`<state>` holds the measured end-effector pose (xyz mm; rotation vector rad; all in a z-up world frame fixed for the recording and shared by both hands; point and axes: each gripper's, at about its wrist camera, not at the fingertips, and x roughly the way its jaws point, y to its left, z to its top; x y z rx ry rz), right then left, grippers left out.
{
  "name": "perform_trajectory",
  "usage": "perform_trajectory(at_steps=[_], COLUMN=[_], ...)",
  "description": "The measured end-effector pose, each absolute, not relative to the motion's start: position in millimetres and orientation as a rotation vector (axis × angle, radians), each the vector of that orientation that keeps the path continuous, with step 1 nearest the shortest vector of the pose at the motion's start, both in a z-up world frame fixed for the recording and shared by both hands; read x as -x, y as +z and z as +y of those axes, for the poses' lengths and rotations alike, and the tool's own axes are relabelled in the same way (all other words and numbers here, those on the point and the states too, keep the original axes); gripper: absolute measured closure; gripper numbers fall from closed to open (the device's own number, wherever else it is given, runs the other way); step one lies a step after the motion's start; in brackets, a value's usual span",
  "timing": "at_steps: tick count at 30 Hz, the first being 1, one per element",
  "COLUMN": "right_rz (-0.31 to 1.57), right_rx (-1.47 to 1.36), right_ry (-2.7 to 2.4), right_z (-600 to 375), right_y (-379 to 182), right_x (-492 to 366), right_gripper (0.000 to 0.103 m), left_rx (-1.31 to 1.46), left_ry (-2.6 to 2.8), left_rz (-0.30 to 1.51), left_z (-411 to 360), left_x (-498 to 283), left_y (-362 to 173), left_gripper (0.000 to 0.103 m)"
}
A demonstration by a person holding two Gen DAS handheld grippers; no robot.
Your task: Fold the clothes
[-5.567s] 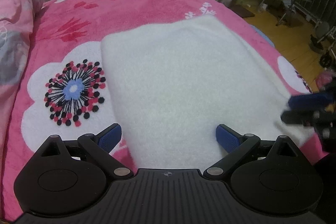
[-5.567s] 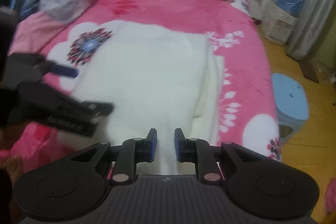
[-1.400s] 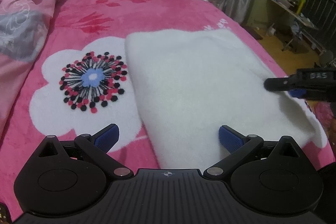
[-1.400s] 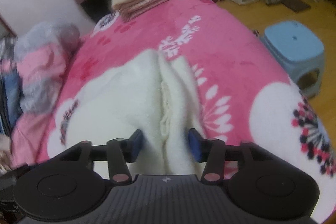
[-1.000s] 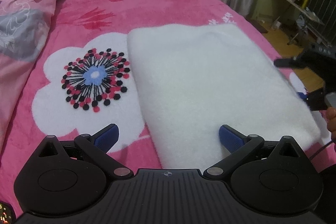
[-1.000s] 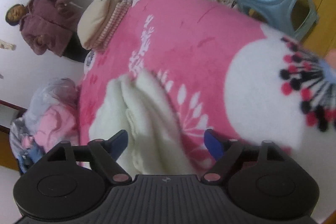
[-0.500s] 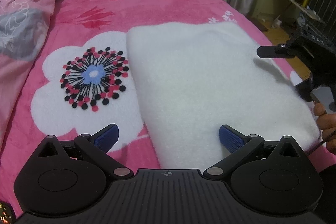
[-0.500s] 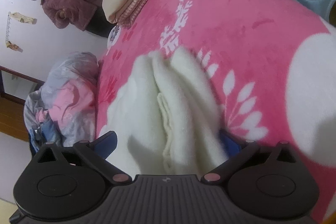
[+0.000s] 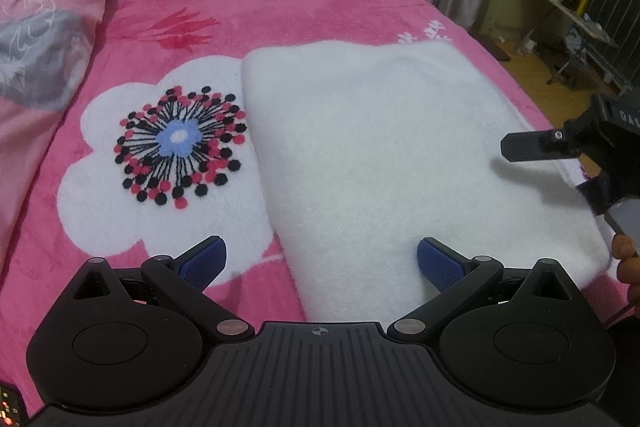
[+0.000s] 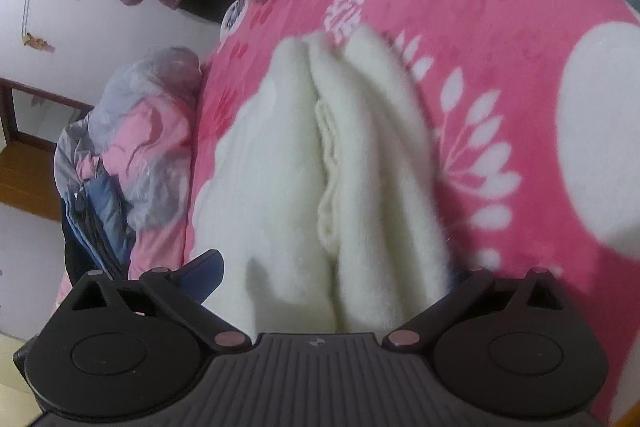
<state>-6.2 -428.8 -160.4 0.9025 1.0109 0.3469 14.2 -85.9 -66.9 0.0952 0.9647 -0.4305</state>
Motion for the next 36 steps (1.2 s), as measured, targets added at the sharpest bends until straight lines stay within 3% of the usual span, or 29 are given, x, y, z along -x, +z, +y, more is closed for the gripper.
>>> perform_trajectory(at_steps=[14,36], right_rz=[1.000,1.021], right_rx=[-0.909,-0.931], right_ry=[0.339,0.368], right_z=[-429,-438], right_y=[-162,-166], right_x=[9,-21], right_gripper=[0.000,0.010], left_rx=[0.407,0.474], left_ry=[-0.540,-0.717], left_rz=[1.203,1.224], left_z=[-41,-78], left_x=[-52,-97], left_y=[-108,-128], left_gripper=[0.001,0.000])
